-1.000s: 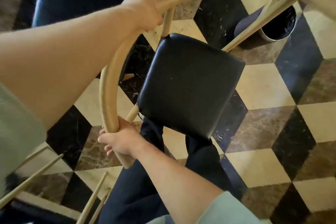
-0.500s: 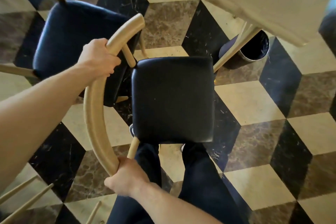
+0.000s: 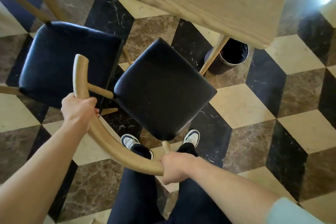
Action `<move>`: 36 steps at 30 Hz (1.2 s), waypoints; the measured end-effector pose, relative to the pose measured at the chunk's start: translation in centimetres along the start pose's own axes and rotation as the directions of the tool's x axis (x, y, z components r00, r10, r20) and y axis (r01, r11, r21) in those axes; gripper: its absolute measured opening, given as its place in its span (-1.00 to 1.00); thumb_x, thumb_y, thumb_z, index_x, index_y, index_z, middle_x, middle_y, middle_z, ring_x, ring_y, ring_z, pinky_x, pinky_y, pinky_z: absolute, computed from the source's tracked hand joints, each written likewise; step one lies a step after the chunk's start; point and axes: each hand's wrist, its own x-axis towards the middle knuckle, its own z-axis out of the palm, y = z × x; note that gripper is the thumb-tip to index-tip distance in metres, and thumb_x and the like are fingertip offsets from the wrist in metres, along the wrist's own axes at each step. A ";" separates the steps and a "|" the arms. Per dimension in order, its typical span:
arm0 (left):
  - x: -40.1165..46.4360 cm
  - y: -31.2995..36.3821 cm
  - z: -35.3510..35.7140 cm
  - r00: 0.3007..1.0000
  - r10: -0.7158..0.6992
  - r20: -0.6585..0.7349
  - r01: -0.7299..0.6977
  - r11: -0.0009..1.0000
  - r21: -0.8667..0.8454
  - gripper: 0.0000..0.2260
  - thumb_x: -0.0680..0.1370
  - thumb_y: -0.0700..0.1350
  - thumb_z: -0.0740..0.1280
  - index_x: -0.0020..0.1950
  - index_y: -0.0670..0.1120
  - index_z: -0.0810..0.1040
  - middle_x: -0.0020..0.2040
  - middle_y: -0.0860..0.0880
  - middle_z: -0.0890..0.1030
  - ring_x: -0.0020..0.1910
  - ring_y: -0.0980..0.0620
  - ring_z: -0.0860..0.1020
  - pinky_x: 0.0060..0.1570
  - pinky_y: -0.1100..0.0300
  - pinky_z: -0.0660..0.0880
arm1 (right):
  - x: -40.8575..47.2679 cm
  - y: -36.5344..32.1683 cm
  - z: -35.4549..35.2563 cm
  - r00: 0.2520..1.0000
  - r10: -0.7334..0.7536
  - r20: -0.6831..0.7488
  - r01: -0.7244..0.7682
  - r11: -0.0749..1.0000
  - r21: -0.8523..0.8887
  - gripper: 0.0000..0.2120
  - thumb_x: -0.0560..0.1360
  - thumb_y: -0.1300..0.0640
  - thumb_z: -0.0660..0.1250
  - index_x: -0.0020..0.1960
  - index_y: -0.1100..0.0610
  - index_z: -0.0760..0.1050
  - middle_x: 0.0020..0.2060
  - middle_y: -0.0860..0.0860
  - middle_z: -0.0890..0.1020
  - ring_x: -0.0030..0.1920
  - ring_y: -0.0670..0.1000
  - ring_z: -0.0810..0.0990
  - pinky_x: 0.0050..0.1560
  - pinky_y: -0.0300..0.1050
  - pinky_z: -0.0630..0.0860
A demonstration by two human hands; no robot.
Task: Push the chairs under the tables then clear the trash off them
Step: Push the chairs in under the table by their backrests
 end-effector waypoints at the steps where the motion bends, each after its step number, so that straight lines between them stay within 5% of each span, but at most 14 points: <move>1: -0.6 -0.5 0.3 0.998 -0.044 -0.035 0.042 0.998 -0.040 -0.77 0.56 -0.18 0.44 0.18 -0.09 0.50 -0.05 -0.19 0.65 -0.26 -0.07 0.66 -0.07 -0.12 0.70 | -0.2 1.0 -0.9 1.000 0.004 0.020 -0.002 0.998 -0.061 -0.81 0.43 0.05 0.42 -0.05 0.04 0.43 -0.13 0.05 0.56 -0.14 0.13 0.61 -0.13 0.05 0.60; 6: -3.4 -2.1 2.3 0.956 -0.240 -0.168 0.195 0.949 -0.247 -0.73 0.55 -0.20 0.40 0.23 -0.15 0.49 -0.17 -0.14 0.61 -0.28 -0.06 0.64 -0.18 -0.02 0.68 | -1.3 5.3 -6.7 0.997 -0.012 0.075 0.035 0.948 -0.316 -0.75 0.39 0.02 0.43 0.05 0.00 0.52 -0.11 0.03 0.65 -0.12 0.08 0.65 -0.07 0.06 0.65; 11: -3.6 -0.4 5.0 0.926 -0.338 -0.171 0.262 0.898 -0.355 -0.70 0.57 -0.14 0.40 0.24 -0.06 0.40 -0.04 -0.14 0.63 -0.25 0.02 0.64 -0.22 0.05 0.65 | -2.9 8.4 -12.6 0.999 -0.013 0.043 0.029 0.912 -0.409 -0.75 0.39 0.05 0.45 0.05 -0.06 0.53 -0.13 -0.03 0.63 -0.12 0.02 0.64 -0.11 0.00 0.61; 14: -4.1 2.0 7.0 0.938 -0.322 -0.129 0.247 0.882 -0.401 -0.68 0.61 -0.16 0.37 0.33 -0.07 0.38 -0.05 -0.10 0.57 -0.24 0.05 0.62 -0.21 0.11 0.65 | -4.3 10.3 -15.2 0.999 0.019 -0.050 -0.039 0.901 -0.433 -0.79 0.33 0.04 0.42 -0.03 -0.08 0.56 -0.16 -0.04 0.66 -0.16 0.01 0.65 -0.15 -0.02 0.62; 23: -2.6 8.1 12.0 0.978 -0.205 -0.048 0.178 0.928 -0.328 -0.57 0.53 -0.15 0.43 0.36 -0.06 0.42 0.12 -0.13 0.65 -0.02 -0.06 0.70 0.02 -0.11 0.67 | -7.0 13.4 -19.8 0.960 0.126 -0.250 -0.223 0.884 -0.410 -0.79 0.33 0.09 0.40 -0.05 -0.11 0.54 -0.22 -0.08 0.61 -0.22 -0.07 0.56 -0.32 -0.14 0.39; 28: -0.9 10.6 13.1 0.988 -0.150 0.022 0.148 0.927 -0.346 -0.59 0.60 -0.12 0.40 0.42 -0.06 0.39 0.11 -0.05 0.55 -0.19 0.11 0.53 -0.35 0.20 0.39 | -7.4 13.6 -21.4 0.915 0.160 -0.370 -0.303 0.879 -0.368 -0.82 0.34 0.13 0.34 -0.08 -0.06 0.58 -0.23 -0.06 0.63 -0.21 -0.04 0.60 -0.28 -0.09 0.52; 33: 0.5 12.8 13.6 0.987 -0.135 0.093 0.158 0.930 -0.331 -0.66 0.61 -0.13 0.40 0.34 -0.06 0.38 0.01 -0.04 0.57 -0.10 0.07 0.61 -0.18 0.13 0.53 | -7.8 13.5 -22.7 0.860 0.170 -0.480 -0.371 0.855 -0.363 -0.85 0.37 0.13 0.34 -0.09 -0.07 0.58 -0.23 -0.07 0.62 -0.15 0.00 0.60 -0.32 -0.15 0.31; 36: 1.9 14.0 13.7 0.982 -0.107 0.158 0.153 0.938 -0.313 -0.58 0.59 -0.13 0.42 0.39 -0.04 0.34 0.07 -0.08 0.58 -0.03 0.02 0.64 -0.03 0.02 0.64 | -7.6 13.8 -23.0 0.786 0.135 -0.603 -0.404 0.851 -0.336 -0.92 0.42 0.10 0.33 -0.14 -0.07 0.55 -0.30 -0.09 0.58 -0.15 0.02 0.59 -0.05 -0.06 0.45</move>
